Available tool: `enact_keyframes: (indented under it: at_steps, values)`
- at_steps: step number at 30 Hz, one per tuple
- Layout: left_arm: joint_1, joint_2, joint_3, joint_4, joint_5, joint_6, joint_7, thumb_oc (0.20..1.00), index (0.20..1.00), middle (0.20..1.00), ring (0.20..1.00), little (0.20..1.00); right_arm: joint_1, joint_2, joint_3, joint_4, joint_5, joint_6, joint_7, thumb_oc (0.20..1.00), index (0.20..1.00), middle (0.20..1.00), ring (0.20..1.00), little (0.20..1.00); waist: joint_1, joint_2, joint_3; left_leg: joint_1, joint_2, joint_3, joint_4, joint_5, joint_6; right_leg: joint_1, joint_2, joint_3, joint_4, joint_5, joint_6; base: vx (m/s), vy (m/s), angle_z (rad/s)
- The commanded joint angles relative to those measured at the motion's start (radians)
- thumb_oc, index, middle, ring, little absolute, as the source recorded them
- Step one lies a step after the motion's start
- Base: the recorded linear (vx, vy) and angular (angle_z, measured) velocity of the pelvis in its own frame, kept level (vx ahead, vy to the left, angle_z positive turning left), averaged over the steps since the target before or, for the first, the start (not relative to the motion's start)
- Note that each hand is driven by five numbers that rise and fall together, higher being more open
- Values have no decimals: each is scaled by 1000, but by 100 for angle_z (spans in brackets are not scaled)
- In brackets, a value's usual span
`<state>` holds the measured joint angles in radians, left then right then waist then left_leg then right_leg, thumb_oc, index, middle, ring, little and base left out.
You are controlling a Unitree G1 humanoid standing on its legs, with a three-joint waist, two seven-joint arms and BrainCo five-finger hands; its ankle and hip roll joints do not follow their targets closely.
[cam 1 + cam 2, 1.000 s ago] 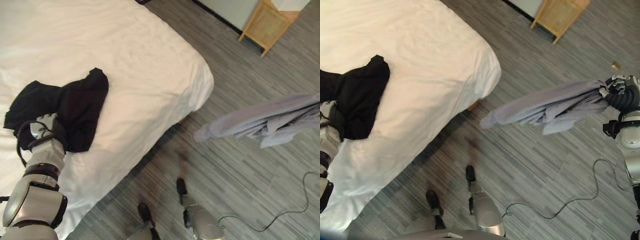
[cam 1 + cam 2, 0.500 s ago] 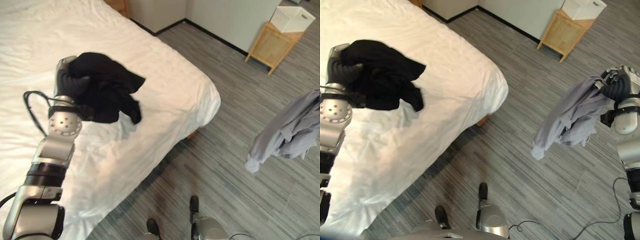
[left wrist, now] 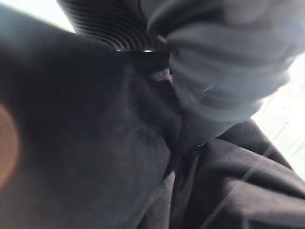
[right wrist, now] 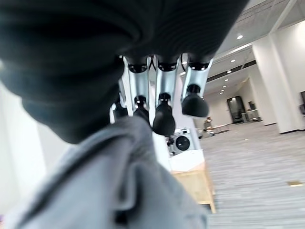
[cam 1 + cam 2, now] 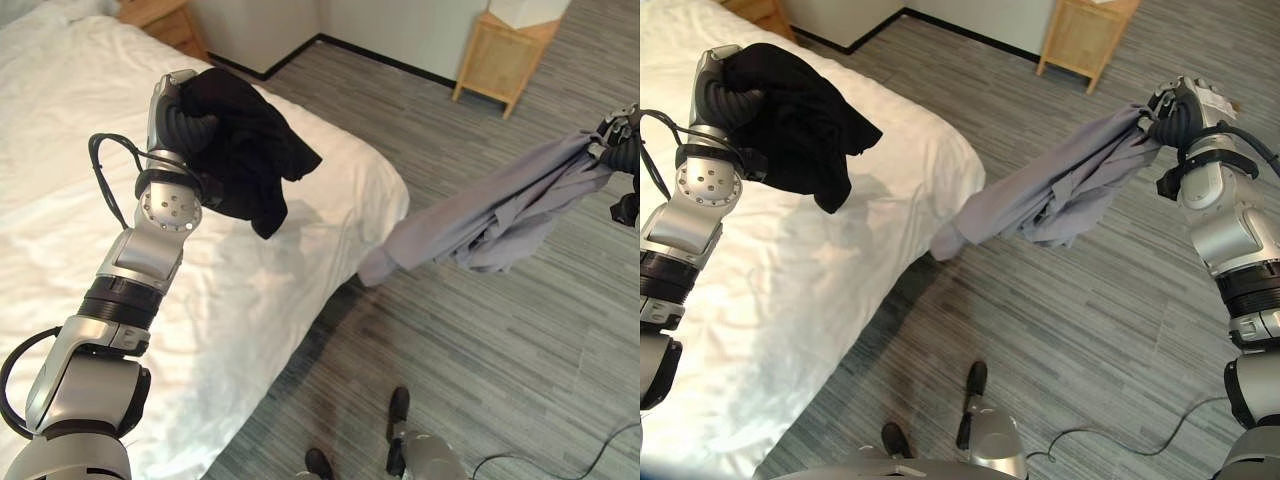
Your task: Pick up bed clothes into laundry basket.
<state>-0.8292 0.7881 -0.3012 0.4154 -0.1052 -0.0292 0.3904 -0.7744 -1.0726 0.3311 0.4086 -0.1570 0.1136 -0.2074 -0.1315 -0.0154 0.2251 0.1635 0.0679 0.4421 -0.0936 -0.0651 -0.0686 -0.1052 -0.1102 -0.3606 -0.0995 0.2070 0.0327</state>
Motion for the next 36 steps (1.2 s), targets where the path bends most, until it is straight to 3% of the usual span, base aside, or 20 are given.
enact_keyframes:
  at_steps: [1,4,5,8,10,12,14,15,16,19,24,31,32,34,35,36]
  values:
    - [-64,-12,50,-20,6,-41,64,200,200,200,200,200,-133,-50,10,-45,24,-34,-43,200,200,200,200,200,32,35,-47,81,60,-53,22,-64,-57,-26,-151,-3,32,-28,217,321,-305,-14]
    - [-73,-32,48,-22,-21,-48,57,200,200,200,200,200,-137,-59,26,-46,66,-50,-33,200,200,200,200,200,30,48,-40,26,109,-79,170,-56,-87,18,-113,-8,19,-90,185,186,-287,7]
    - [-79,-38,47,-22,-28,-51,59,200,200,200,200,200,-147,-62,35,-48,76,-57,-33,200,200,200,200,200,34,42,-31,-11,107,-102,223,-5,-93,21,-105,-13,13,-89,158,37,-241,13]
    - [-102,-48,38,-19,-49,-53,63,200,200,200,200,200,-165,-56,48,-46,91,-60,-31,200,200,200,200,200,38,34,-17,-99,117,-198,363,60,-116,48,-77,-11,12,-138,124,78,-174,7]
    - [-111,-51,33,-25,-57,-53,70,200,200,200,200,200,-175,-47,58,-50,82,-58,-36,200,200,200,200,200,54,10,-10,-164,46,-257,376,10,-90,57,-76,18,12,-154,117,142,-81,-7]
    - [-116,-48,32,-35,-47,-52,74,200,200,200,200,200,-190,-48,79,-63,70,-60,-27,200,200,200,200,200,76,-1,-9,-179,-26,-307,295,-62,-60,71,-64,61,12,-161,124,169,7,-39]
    - [-113,-43,28,-35,-40,-57,83,200,200,200,200,200,-213,-40,108,-53,65,-71,-26,200,200,200,200,200,116,2,-6,-198,-97,-405,210,-43,-43,84,-43,108,12,-157,128,188,59,-73]
    - [-99,-35,33,-40,-31,-53,91,200,200,200,200,200,-216,-36,125,-42,51,-76,-28,200,200,200,200,200,140,10,-6,-209,-120,-479,140,-5,-29,92,-22,138,12,-157,127,156,39,-94]
    - [-102,-29,30,-43,-27,-52,87,200,200,200,200,200,-227,-42,131,-42,44,-73,-23,200,200,200,200,200,142,14,-15,-202,-122,-499,102,-1,-21,97,-12,150,12,-164,130,126,11,-122]
    - [-103,-32,24,-48,-33,-48,81,200,200,200,200,200,-195,-39,109,-41,39,-66,-20,200,200,200,200,200,117,31,-42,-136,-99,-463,6,33,2,118,10,168,27,-172,127,71,45,-86]
    - [-168,-41,-32,-21,-37,-39,80,200,200,200,200,200,-165,-22,86,-75,67,-68,-30,200,200,200,200,200,81,29,-42,-108,-86,-432,6,30,15,52,6,191,166,-206,121,-10,69,-5]
    - [-222,-59,-85,15,-23,-26,80,200,200,200,200,200,-210,15,141,-94,82,-89,-29,200,200,200,200,200,74,20,-66,-63,-81,-372,6,3,29,83,5,206,137,-204,126,34,36,-19]
    - [442,-249,296,-131,-44,-48,14,200,200,200,200,200,424,323,-348,-49,146,-110,-15,200,200,200,200,200,156,-46,-85,-70,-27,-240,26,17,47,84,-60,72,408,-248,174,68,28,-18]
    - [399,-235,284,-110,-44,-36,46,200,200,200,200,200,405,323,-337,-55,162,-109,-28,200,200,200,200,200,145,-44,-77,-56,-37,-263,13,19,54,51,-55,122,425,-245,188,64,26,-12]
    - [386,-230,281,-112,-49,-38,45,200,200,200,200,200,398,311,-334,-55,167,-107,-33,200,200,200,200,200,142,-44,-78,-57,-43,-273,6,15,53,59,-45,143,391,-267,172,102,13,-6]
    - [373,-224,266,-127,-40,-35,42,200,200,200,200,200,397,302,-334,-65,174,-105,-40,200,200,200,200,200,131,-45,-76,-56,-47,-292,6,12,51,56,-1,199,347,-291,140,145,13,0]
